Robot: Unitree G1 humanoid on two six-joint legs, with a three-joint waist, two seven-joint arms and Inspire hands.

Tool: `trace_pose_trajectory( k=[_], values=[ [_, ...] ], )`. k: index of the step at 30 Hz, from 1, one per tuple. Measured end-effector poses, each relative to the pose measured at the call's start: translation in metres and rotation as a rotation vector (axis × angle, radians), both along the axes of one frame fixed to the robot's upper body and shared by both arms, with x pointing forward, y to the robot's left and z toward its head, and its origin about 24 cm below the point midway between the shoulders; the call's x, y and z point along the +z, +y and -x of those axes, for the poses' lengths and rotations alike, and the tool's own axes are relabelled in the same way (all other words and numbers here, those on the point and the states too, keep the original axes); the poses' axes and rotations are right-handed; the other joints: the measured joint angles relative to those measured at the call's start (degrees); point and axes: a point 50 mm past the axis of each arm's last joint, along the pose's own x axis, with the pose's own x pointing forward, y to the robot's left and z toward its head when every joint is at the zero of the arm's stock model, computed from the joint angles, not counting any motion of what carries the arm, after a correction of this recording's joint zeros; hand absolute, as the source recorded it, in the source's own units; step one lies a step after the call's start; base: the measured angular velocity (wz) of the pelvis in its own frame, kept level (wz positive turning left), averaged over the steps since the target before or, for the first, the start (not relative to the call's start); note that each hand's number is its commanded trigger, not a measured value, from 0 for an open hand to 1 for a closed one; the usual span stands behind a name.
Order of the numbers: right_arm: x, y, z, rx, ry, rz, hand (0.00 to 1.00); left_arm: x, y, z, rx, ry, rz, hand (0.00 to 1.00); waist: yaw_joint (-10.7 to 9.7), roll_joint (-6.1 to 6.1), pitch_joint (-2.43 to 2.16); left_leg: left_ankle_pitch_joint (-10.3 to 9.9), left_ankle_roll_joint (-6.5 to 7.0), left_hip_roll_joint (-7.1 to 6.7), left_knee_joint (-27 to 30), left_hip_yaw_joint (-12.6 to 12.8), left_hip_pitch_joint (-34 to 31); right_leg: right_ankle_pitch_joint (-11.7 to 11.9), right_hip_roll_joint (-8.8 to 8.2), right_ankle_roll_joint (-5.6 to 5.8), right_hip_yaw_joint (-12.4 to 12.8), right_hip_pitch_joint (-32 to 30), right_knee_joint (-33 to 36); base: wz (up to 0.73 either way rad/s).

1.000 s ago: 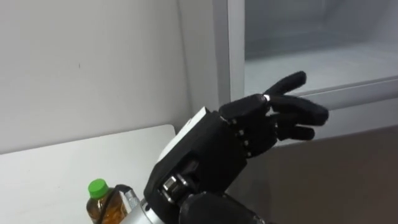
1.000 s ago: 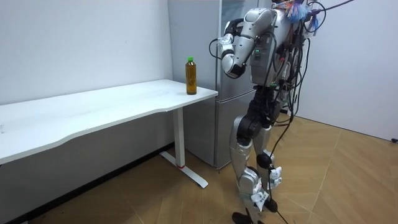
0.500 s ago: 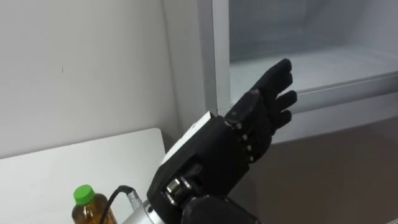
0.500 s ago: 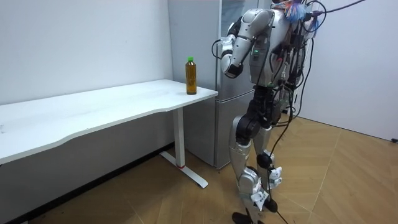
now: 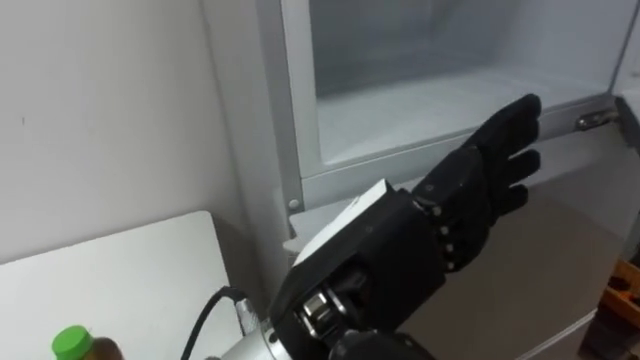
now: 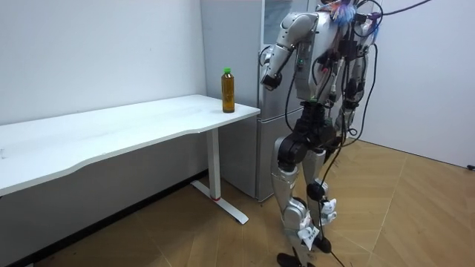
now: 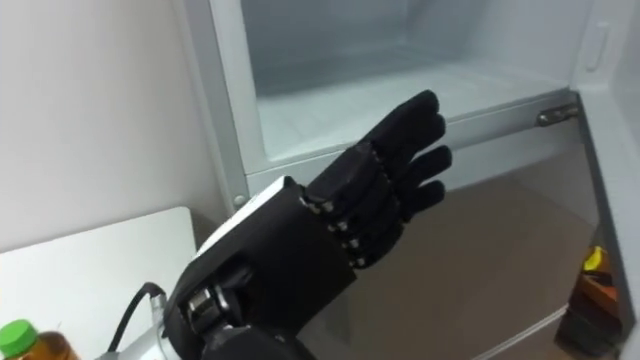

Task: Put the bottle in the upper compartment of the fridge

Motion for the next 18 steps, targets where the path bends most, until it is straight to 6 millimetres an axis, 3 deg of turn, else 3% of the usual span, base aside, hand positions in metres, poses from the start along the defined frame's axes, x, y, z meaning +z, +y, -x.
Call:
trace_pose_trajectory(
  k=[9,13,18],
  values=[
    [0.000,-0.002,0.001,-0.028,0.006,0.012,0.00,-0.001,-0.004,0.000,-0.013,0.008,-0.004,0.00,-0.2,0.41,0.23,-0.1,-0.22,1.53,0.3,3.9,0.2,0.9,1.19,-1.01,0.7,-1.2,-0.1,-0.20],
    [0.000,-0.006,0.003,-0.032,0.022,0.017,0.00,0.005,-0.007,0.000,-0.036,-0.004,0.015,0.00,-0.3,0.88,0.26,-0.1,-0.28,1.79,0.3,6.8,0.4,1.1,2.01,-1.35,3.0,-2.3,-0.1,-0.28],
    [0.002,-0.013,0.007,-0.026,0.042,0.038,0.00,0.012,-0.012,0.001,-0.075,-0.030,0.018,0.00,-1.8,0.90,0.26,-0.1,-0.67,2.35,0.4,7.2,0.6,1.4,2.18,-1.75,3.8,-2.6,0.0,-0.19]
  ],
)
